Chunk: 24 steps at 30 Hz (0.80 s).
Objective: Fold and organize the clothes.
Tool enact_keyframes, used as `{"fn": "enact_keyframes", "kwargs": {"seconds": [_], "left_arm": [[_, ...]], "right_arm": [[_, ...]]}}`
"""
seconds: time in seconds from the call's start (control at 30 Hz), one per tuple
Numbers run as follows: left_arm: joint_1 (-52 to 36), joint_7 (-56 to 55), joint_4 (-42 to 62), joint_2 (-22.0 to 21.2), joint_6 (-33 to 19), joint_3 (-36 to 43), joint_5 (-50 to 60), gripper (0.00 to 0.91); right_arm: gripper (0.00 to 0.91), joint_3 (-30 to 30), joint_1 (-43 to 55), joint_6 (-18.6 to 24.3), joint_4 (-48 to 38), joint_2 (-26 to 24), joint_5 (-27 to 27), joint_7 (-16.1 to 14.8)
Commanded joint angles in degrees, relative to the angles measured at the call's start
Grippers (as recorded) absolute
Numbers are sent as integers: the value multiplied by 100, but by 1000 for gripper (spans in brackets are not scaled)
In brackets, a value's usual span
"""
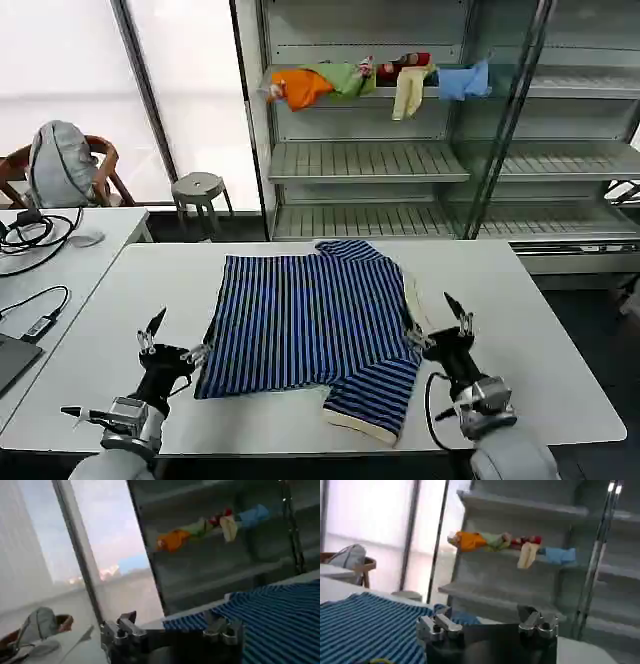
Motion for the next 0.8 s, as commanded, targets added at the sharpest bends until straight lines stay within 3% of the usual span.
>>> {"fn": "enact_keyframes", "kwargs": {"seconds": [0.03, 0.57, 0.8], "left_arm": [[841, -333, -343, -122, 1503, -134, -920, 907], [846, -435, -296, -80, 1561, -440, -1178, 907], [727, -349, -283, -110, 1560, -436, -1381, 907]], "right_arm": [[907, -84, -1410, -119, 514, -285, -37, 207], [907, -536, -1295, -386, 586, -213, 222, 317], [907, -716, -1227, -647, 503, -158, 213, 639]]}}
